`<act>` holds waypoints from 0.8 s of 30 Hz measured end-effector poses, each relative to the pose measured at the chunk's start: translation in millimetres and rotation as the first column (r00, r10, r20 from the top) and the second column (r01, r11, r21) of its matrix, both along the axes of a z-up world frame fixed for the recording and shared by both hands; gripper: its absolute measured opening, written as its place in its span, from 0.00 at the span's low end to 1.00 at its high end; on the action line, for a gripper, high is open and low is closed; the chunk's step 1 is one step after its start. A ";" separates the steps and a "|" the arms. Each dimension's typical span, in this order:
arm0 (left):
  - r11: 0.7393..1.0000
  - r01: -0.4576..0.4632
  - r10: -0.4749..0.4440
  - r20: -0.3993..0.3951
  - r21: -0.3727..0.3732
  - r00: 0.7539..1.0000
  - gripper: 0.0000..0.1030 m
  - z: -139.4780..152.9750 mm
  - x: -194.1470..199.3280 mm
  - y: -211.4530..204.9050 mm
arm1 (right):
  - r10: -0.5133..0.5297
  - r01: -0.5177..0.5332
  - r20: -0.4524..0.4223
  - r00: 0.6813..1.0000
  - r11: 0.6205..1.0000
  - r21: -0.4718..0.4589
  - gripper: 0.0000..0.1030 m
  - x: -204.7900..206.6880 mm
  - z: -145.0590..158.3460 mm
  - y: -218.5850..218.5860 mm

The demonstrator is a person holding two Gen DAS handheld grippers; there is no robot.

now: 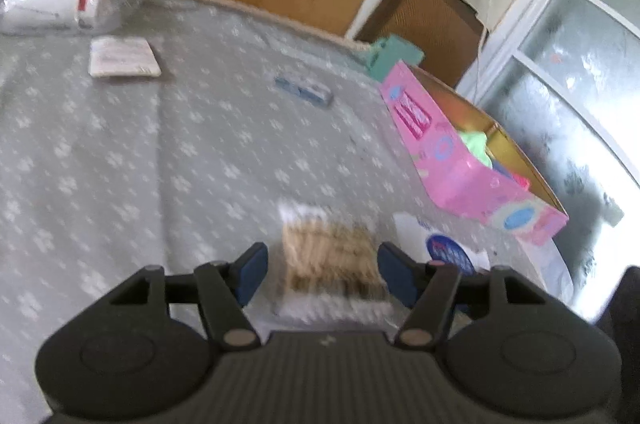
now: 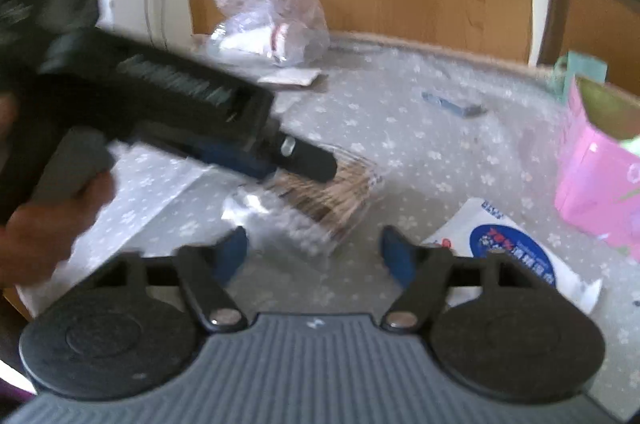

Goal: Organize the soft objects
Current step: 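Pass the cotton-swab pack from the right gripper to the left gripper, then lower the cotton-swab pack into the pink tin and open the left gripper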

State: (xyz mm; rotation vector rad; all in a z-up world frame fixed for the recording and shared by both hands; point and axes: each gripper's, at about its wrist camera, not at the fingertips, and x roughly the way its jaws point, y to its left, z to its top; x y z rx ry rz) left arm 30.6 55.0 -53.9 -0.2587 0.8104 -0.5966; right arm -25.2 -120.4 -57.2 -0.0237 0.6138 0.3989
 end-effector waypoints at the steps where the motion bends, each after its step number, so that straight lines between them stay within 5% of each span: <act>1: 1.000 0.008 -0.008 -0.010 0.001 1.000 0.49 -3.4 -2.8 -3.3 | 0.007 -0.007 0.001 1.000 1.000 0.025 0.49 4.1 0.3 -2.5; 4: 0.999 -0.010 0.008 0.032 0.049 0.999 0.41 -6.5 -12.9 -11.1 | 0.000 0.000 -0.003 1.000 0.998 0.058 0.38 6.2 1.3 -3.9; 6: 0.999 -0.023 0.022 0.014 0.036 1.000 0.40 -0.8 -14.1 -11.7 | -0.009 0.006 0.042 0.999 0.997 0.071 0.38 -3.2 4.3 -5.2; 14: 0.994 0.096 -0.105 0.200 0.052 0.974 0.40 62.0 -13.0 -77.7 | -0.198 0.178 0.265 0.944 0.979 0.098 0.38 -14.2 39.4 -61.1; 21: 0.969 0.238 -0.248 0.223 0.071 0.943 0.41 75.2 24.8 -190.9 | -0.397 0.368 0.229 0.889 0.916 0.161 0.38 18.0 39.9 -145.2; 24: 0.967 0.233 -0.251 0.233 0.101 0.940 0.57 68.6 44.1 -228.8 | -0.459 0.426 0.179 0.870 0.884 0.194 0.41 47.2 32.0 -171.4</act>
